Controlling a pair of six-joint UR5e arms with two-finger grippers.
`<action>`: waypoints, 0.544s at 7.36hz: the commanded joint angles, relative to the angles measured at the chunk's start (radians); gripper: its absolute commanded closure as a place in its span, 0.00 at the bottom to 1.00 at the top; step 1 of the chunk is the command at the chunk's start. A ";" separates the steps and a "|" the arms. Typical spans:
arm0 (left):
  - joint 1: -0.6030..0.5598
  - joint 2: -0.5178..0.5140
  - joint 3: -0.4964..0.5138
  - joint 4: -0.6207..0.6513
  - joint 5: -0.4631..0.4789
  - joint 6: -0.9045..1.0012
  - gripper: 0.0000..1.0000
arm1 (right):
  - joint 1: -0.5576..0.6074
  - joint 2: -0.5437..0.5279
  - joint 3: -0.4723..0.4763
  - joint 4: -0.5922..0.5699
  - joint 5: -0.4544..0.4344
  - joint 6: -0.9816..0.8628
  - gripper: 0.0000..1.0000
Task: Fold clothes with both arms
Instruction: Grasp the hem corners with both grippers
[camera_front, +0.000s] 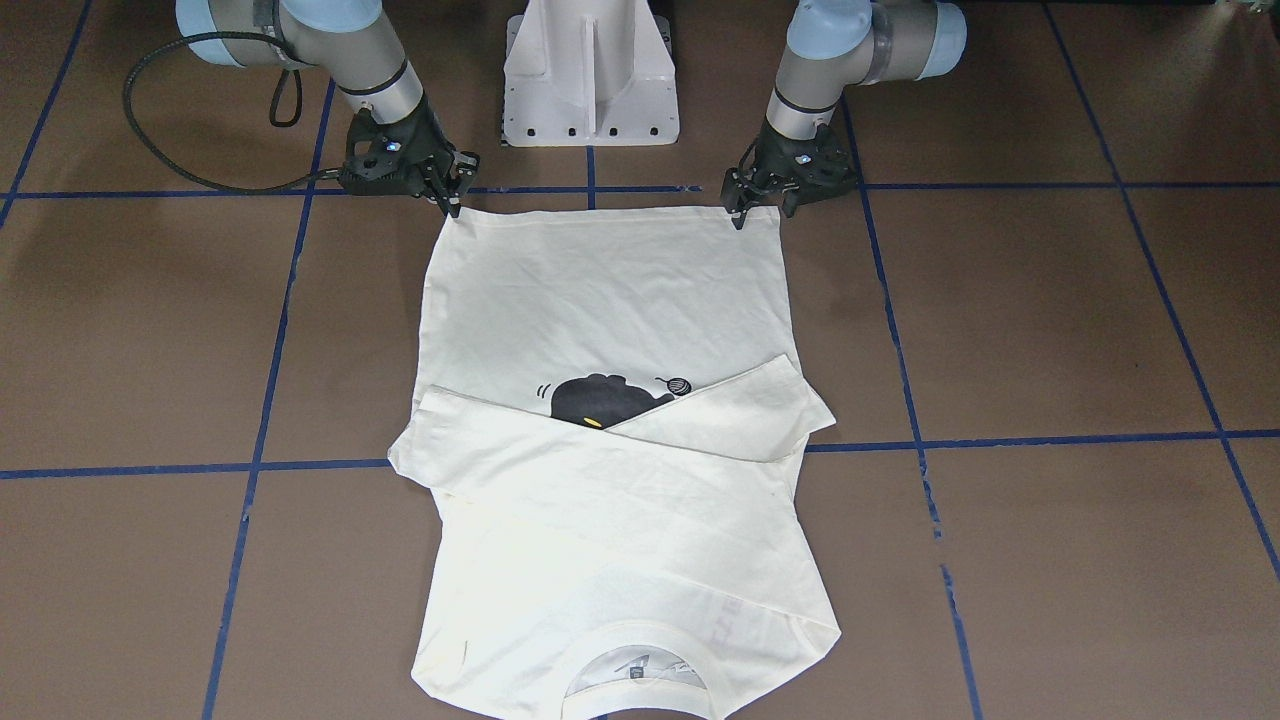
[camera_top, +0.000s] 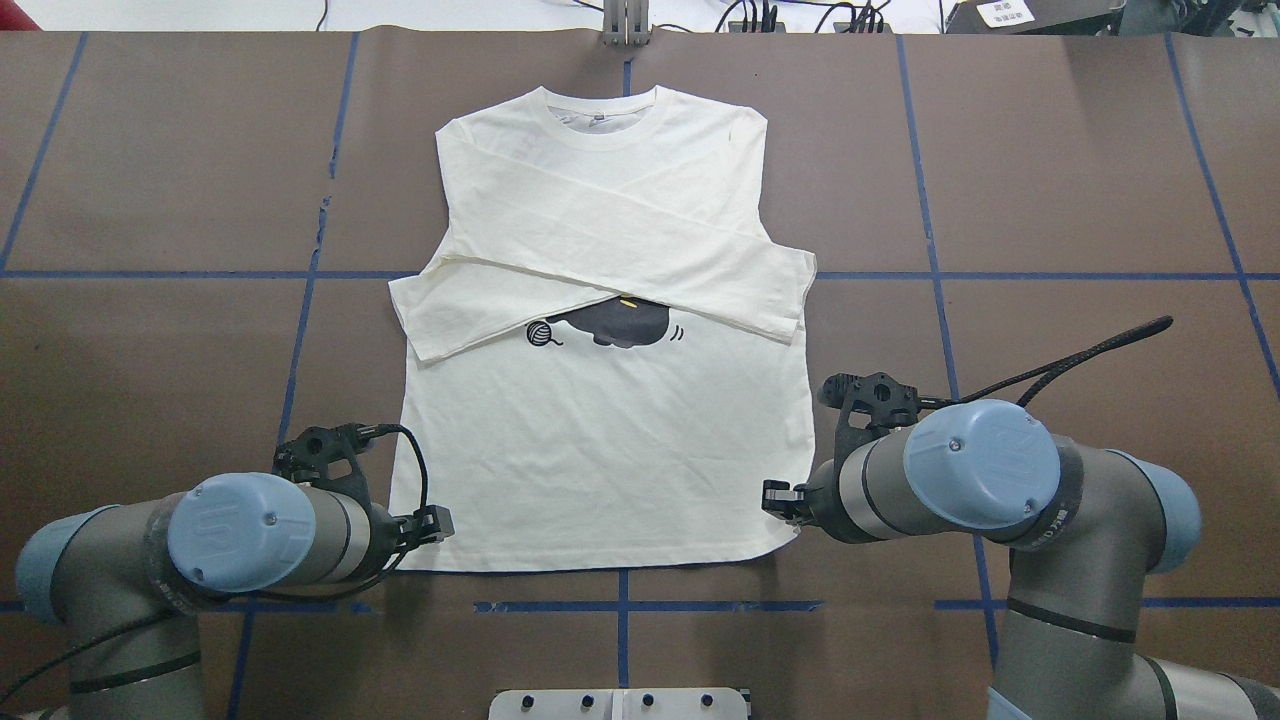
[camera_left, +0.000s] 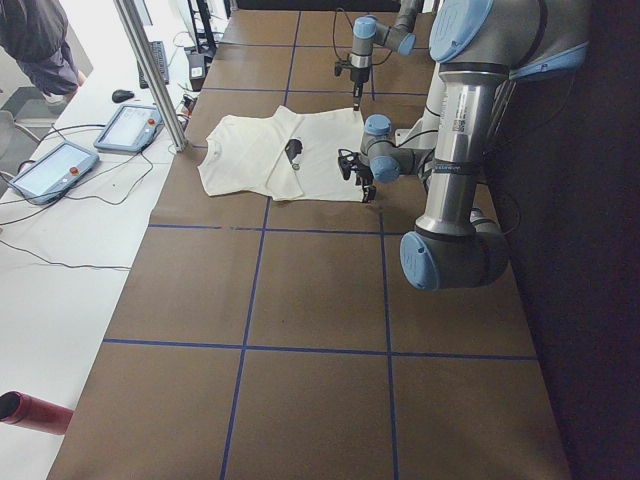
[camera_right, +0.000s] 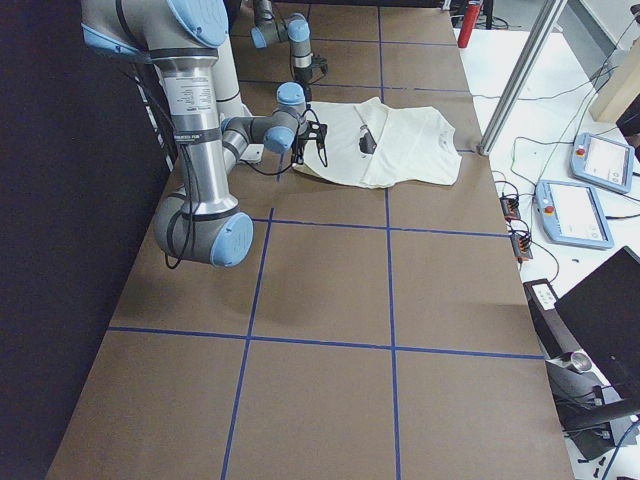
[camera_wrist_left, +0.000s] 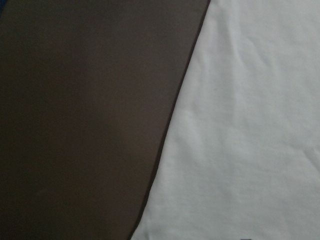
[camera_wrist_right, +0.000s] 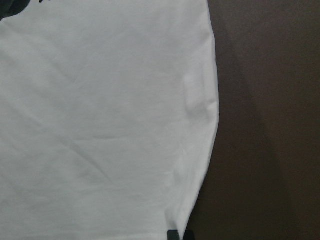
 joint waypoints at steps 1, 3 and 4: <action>0.002 0.002 0.003 0.003 -0.002 0.003 0.25 | 0.008 0.001 0.000 0.001 0.007 0.000 1.00; 0.000 0.002 -0.008 0.023 -0.002 0.003 0.29 | 0.011 0.001 0.000 0.001 0.007 0.000 1.00; 0.000 0.000 -0.008 0.034 -0.002 0.003 0.31 | 0.011 0.001 0.000 0.001 0.007 0.000 1.00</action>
